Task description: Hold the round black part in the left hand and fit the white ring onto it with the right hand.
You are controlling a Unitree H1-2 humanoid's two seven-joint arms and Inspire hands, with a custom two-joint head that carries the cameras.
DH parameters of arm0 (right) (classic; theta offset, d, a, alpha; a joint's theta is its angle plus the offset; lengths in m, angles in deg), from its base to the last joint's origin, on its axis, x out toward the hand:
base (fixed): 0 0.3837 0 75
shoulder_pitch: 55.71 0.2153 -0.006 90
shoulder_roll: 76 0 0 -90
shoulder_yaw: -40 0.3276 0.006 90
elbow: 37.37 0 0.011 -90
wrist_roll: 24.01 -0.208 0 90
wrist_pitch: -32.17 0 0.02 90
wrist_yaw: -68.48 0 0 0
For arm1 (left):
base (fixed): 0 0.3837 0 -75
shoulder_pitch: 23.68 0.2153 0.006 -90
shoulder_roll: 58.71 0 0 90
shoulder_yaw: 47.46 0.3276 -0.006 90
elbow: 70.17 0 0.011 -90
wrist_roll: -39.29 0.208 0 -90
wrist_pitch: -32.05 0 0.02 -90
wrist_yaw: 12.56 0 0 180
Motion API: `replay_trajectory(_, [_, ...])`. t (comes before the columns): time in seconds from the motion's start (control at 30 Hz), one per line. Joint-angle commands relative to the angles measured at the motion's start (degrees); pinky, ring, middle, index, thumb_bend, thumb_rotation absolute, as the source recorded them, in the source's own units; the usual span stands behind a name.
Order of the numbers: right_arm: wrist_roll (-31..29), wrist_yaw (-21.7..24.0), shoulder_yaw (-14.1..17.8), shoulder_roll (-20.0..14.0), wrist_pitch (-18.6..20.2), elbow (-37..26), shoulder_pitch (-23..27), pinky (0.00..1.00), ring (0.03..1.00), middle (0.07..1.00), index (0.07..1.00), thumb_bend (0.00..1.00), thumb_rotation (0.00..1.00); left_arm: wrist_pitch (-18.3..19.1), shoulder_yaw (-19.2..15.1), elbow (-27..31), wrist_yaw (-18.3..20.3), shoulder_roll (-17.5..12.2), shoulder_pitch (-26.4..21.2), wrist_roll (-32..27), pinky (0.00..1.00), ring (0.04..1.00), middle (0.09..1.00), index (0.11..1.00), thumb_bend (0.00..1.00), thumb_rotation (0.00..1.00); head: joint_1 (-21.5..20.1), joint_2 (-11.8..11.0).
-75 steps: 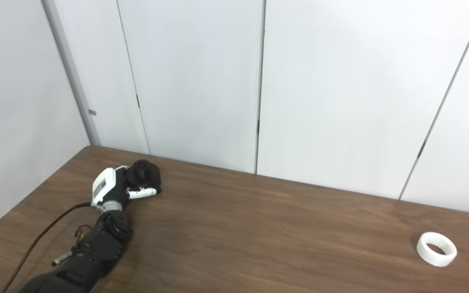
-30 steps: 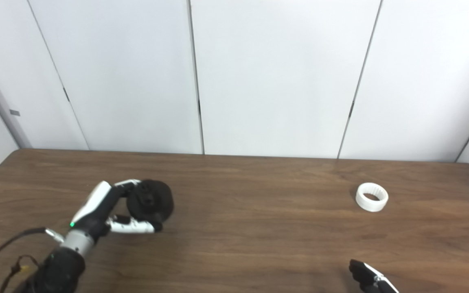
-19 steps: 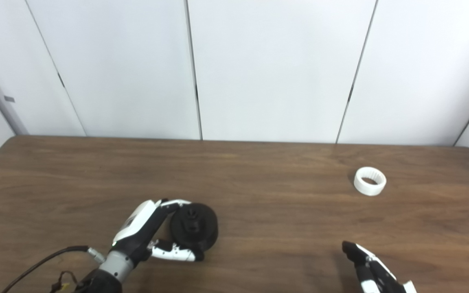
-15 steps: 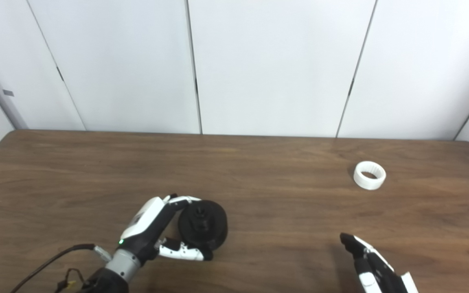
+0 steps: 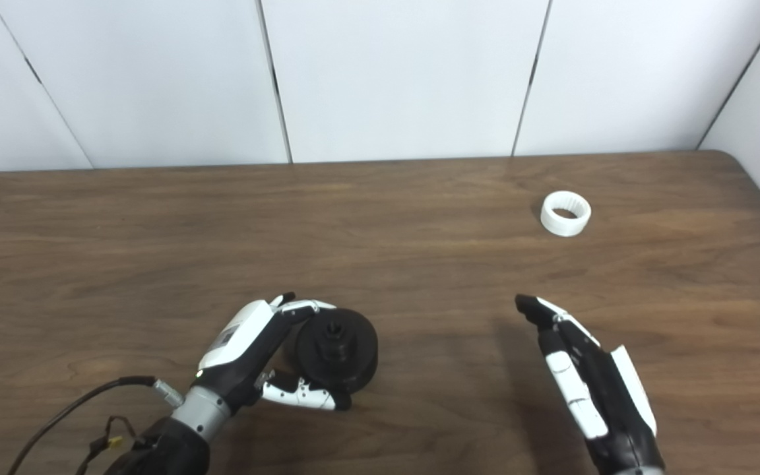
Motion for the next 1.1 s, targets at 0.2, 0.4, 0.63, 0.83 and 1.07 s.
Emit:
replay_trajectory(0.2, [1.22, -0.23, -0.33, 0.21, 1.31, -3.45, 1.49, 0.91, 0.876, 0.838, 0.799, 0.54, 0.96, -4.43, 0.86, 1.27, 0.08, -1.65, 2.38, 4.98, 1.00, 0.866, 0.781, 0.483, 0.52, 0.07, 0.12, 1.28])
replay_trajectory(0.4, [0.86, -0.13, -0.15, 0.13, 1.80, -3.93, 1.63, 0.91, 0.872, 0.834, 0.792, 0.52, 0.96, -4.67, 0.74, -0.84, 0.61, -1.20, 3.26, 6.27, 1.00, 0.878, 0.811, 0.484, 0.52, 0.07, 0.42, 2.00])
replay_trajectory(0.63, [0.63, 0.12, -0.04, -0.11, 2.94, -4.71, 1.58, 0.91, 0.873, 0.833, 0.800, 0.53, 0.96, -6.52, 0.38, -4.60, 0.11, -1.11, 3.48, 6.29, 1.00, 0.968, 0.883, 0.484, 0.52, 0.06, 0.94, 2.58])
replay_trajectory(0.83, [0.74, 0.11, -0.02, -0.22, 3.69, -5.17, 1.71, 0.91, 0.876, 0.835, 0.802, 0.54, 0.97, -6.51, 0.39, -5.22, 0.94, -1.02, 3.94, 6.23, 1.00, 1.000, 0.938, 0.482, 0.52, 0.06, 1.04, 2.84])
replay_trajectory(1.07, [0.20, 0.03, 0.11, -0.09, 4.46, -5.45, 1.93, 0.92, 0.879, 0.835, 0.799, 0.54, 0.96, -4.95, -0.09, -5.83, 2.48, -0.78, 4.13, 5.35, 1.00, 1.000, 0.952, 0.482, 0.52, 0.06, 0.89, 3.11])
